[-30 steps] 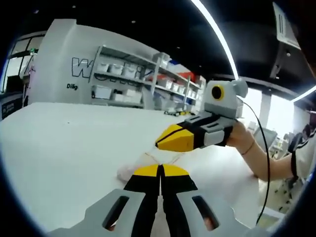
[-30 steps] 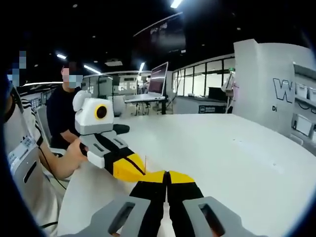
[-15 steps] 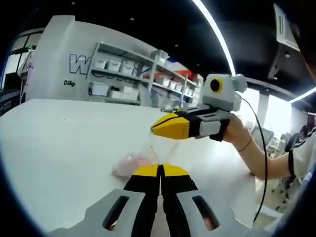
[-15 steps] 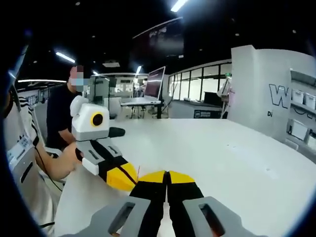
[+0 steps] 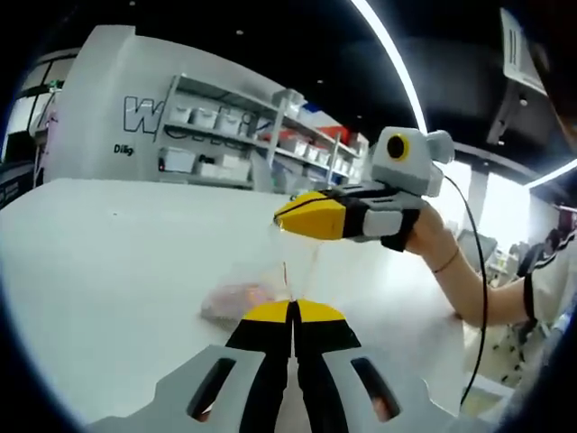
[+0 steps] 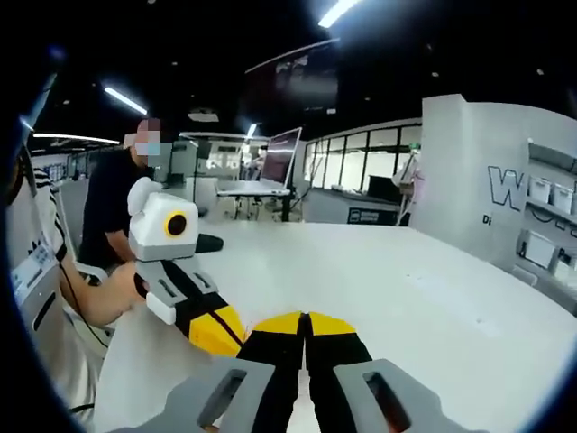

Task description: Open the resealable bag by pulling the two sides of the seal apart until the entire bag opening is separated and visibly accessible.

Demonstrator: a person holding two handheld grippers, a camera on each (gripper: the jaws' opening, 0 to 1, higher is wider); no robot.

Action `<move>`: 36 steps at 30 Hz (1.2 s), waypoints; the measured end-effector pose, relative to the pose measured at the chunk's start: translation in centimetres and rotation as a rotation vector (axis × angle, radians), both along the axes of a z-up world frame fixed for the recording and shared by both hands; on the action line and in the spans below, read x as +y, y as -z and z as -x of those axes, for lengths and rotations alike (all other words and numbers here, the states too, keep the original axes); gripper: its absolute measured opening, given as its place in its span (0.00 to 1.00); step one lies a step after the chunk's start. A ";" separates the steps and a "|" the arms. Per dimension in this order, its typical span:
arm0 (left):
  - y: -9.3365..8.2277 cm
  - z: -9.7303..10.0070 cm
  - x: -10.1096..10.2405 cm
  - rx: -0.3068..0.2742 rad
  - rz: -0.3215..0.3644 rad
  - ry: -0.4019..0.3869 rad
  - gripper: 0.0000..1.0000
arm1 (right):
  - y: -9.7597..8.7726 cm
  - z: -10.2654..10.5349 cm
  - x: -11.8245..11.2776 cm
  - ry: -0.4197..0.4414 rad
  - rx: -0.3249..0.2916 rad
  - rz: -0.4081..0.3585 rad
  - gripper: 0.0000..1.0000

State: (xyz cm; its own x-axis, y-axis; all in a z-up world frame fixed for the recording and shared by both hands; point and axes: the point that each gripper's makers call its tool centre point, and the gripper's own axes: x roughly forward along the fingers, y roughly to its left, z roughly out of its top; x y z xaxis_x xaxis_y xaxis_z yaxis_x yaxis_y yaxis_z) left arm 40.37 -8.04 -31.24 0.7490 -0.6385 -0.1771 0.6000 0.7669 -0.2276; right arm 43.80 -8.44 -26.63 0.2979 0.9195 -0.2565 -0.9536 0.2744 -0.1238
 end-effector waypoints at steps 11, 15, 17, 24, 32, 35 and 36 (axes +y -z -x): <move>0.3 0.5 0.1 0.003 -0.017 -0.016 0.01 | 0.1 -0.1 0.1 0.001 -0.010 0.004 0.00; 0.5 0.4 0.1 0.006 -0.016 -0.017 0.01 | -0.1 0.2 0.2 -0.007 -0.017 0.003 0.00; 0.5 0.4 0.2 0.007 -0.015 -0.017 0.01 | -0.3 0.4 0.3 -0.015 -0.024 0.002 0.00; 0.3 0.1 0.0 0.010 -0.021 -0.014 0.01 | -0.6 0.6 0.3 -0.015 -0.048 0.000 0.00; 0.4 0.2 0.0 0.015 -0.026 -0.009 0.01 | -0.6 0.6 0.3 -0.017 -0.045 0.002 0.00; 0.4 0.3 -0.1 0.016 -0.026 -0.004 0.01 | -0.5 0.6 0.3 -0.018 -0.044 0.003 0.00; 0.4 0.3 -0.1 0.019 -0.024 -0.002 0.01 | -0.5 0.7 0.3 -0.019 -0.044 0.005 0.00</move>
State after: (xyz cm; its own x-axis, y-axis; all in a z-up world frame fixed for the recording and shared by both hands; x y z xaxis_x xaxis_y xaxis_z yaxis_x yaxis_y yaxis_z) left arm 40.08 -8.15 -31.60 0.7463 -0.6326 -0.2069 0.5943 0.7734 -0.2206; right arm 43.14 -8.12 -26.13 0.2917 0.9237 -0.2482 -0.9522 0.2559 -0.1666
